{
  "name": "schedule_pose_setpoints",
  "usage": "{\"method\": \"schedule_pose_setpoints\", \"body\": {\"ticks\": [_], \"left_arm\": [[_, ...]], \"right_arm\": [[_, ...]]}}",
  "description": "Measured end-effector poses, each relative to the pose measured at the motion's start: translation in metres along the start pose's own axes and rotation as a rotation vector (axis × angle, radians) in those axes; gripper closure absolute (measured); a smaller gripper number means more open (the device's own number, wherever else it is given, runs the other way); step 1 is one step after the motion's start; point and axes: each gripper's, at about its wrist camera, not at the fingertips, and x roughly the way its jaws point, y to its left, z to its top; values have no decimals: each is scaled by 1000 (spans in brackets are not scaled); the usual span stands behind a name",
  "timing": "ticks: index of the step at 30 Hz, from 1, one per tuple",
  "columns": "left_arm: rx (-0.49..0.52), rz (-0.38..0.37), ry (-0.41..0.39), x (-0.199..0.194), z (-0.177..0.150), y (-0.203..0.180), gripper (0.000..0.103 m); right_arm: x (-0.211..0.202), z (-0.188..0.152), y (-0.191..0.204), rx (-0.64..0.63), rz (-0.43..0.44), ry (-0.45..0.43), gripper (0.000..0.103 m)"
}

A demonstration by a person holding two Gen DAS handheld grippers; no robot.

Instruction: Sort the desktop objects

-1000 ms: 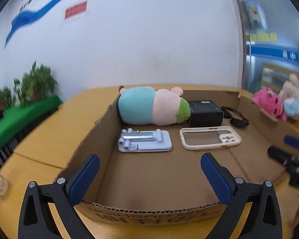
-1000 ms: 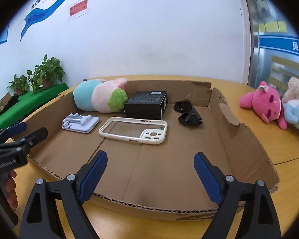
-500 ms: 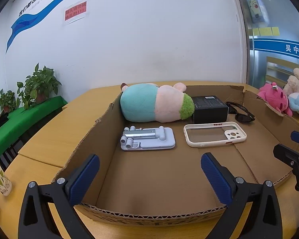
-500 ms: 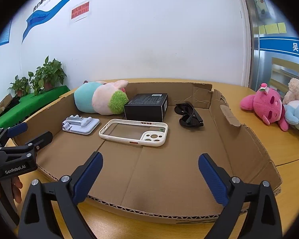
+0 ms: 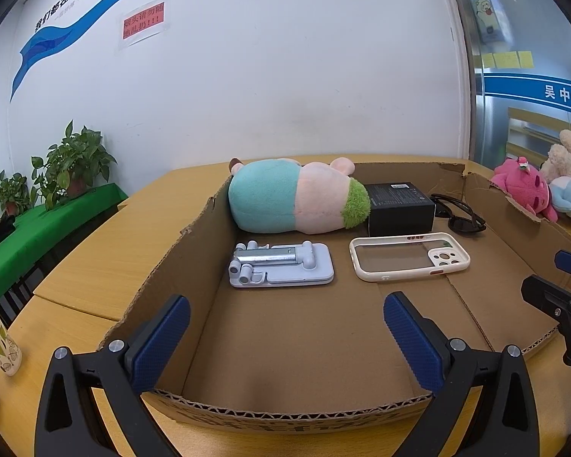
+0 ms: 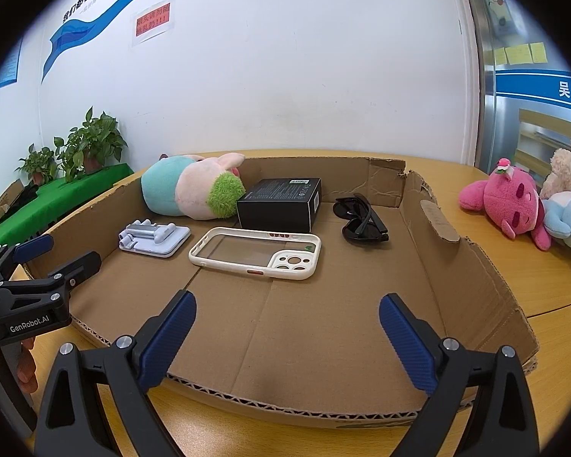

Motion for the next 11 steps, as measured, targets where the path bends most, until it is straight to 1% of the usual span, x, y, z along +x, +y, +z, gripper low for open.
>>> {"method": "schedule_pose_setpoints", "body": {"ticks": [11], "left_arm": [[0, -2, 2, 0, 0, 0, 0]], "right_arm": [[0, 0, 0, 0, 0, 0, 6]]}}
